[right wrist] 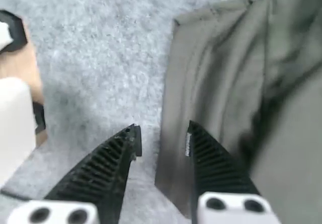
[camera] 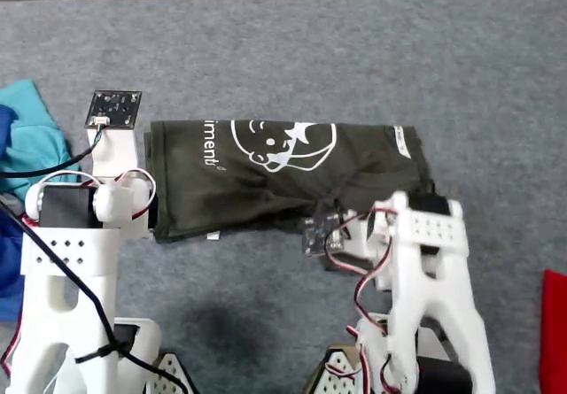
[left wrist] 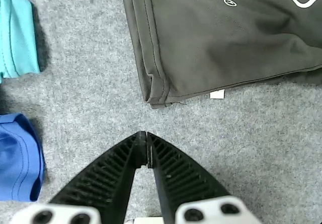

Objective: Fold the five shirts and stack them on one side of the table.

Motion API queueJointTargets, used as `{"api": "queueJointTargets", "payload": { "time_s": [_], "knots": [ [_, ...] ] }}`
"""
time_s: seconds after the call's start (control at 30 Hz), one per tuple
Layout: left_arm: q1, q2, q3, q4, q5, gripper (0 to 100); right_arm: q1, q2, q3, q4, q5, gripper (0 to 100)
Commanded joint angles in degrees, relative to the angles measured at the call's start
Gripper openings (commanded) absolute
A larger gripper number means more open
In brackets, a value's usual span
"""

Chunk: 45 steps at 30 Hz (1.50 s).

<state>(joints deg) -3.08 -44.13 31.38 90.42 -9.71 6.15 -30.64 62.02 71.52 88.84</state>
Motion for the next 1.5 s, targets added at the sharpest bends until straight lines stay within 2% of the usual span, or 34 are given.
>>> {"api": "queueJointTargets", "payload": {
  "time_s": [0.0,0.13,0.33,0.63,0.83,1.07,1.2,1.47],
  "knots": [
    [0.4,0.1,-0.4,-0.7,-0.3,2,1.0,-0.7,1.3,-2.5,0.4,16.8],
    [0.4,0.1,-0.5,-0.7,-0.3,2,1.0,3.0,0.4,-3.3,0.3,16.8],
    [0.4,0.1,-0.5,-0.7,-0.3,2,1.7,12.5,-1.8,-9.9,0.3,16.8],
    [0.4,0.1,-0.6,-0.4,-0.3,2,1.8,23.8,-11.6,-4.5,-0.6,16.3],
    [0.4,0.1,-0.6,-0.3,-0.3,2,1.8,23.9,-11.5,-4.5,-0.8,3.4],
    [0.4,0.1,-0.6,-0.3,-0.3,2,1.8,23.7,-12.6,-4.3,-1.9,2.7],
    [0.4,0.1,-0.6,-0.3,-0.3,2,1.8,23.7,-18.3,-0.1,-5.1,2.6],
    [0.4,0.1,-0.5,-0.3,-0.3,2,1.5,24.2,-36.9,10.6,-5.5,2.6]
  ]
}}
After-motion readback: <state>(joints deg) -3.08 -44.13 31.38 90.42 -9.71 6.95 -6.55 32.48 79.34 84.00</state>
